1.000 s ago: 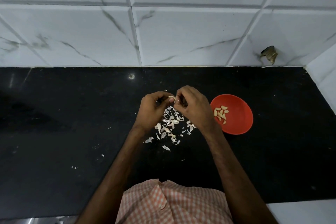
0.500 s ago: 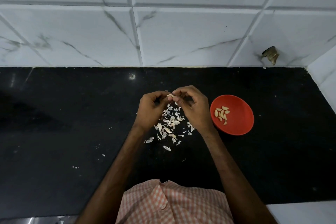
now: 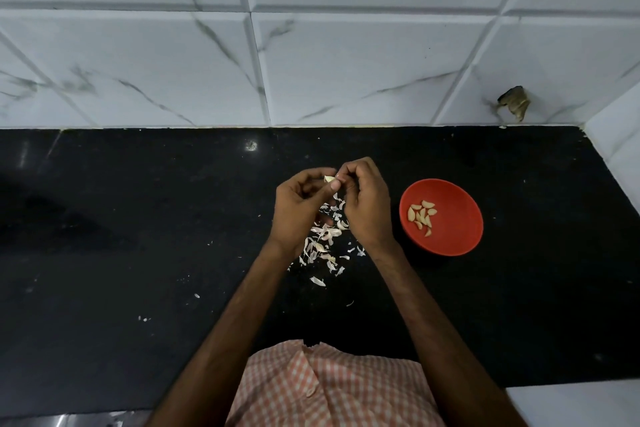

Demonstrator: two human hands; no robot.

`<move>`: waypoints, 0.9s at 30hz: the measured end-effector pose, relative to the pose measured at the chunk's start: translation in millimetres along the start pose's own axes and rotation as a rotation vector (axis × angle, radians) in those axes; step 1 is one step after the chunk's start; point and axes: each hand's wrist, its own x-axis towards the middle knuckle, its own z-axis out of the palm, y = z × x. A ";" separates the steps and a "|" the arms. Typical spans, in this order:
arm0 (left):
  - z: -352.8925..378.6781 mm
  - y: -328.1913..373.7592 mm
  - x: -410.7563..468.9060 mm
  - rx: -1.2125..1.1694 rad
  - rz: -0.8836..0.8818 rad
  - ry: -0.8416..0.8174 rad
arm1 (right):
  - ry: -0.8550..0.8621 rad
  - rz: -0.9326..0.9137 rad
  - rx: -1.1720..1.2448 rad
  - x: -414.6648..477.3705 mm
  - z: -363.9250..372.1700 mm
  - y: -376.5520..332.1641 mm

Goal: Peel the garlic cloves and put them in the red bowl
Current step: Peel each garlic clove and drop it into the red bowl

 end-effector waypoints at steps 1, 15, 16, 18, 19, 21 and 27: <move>0.4 0.0 -0.4 -0.035 -0.008 0.000 | 0.003 -0.008 -0.008 0.5 0.0 -0.6; -9.0 -10.5 3.5 0.107 0.035 0.105 | -0.015 0.109 0.097 5.6 -18.5 8.1; -10.1 -11.0 3.7 0.152 0.060 0.109 | -0.050 0.117 0.068 4.7 -20.3 9.1; -11.5 -11.2 4.2 0.233 0.104 0.117 | -0.102 0.095 0.027 3.7 -23.6 8.9; -11.9 -11.1 4.4 0.268 0.118 0.124 | -0.114 0.073 0.026 3.7 -24.9 7.9; -12.0 -10.0 4.6 0.306 0.134 0.139 | -0.131 0.037 0.062 5.1 -27.1 4.2; -14.1 -3.9 3.5 0.363 0.157 0.155 | -0.208 -0.096 0.044 7.6 -29.1 0.9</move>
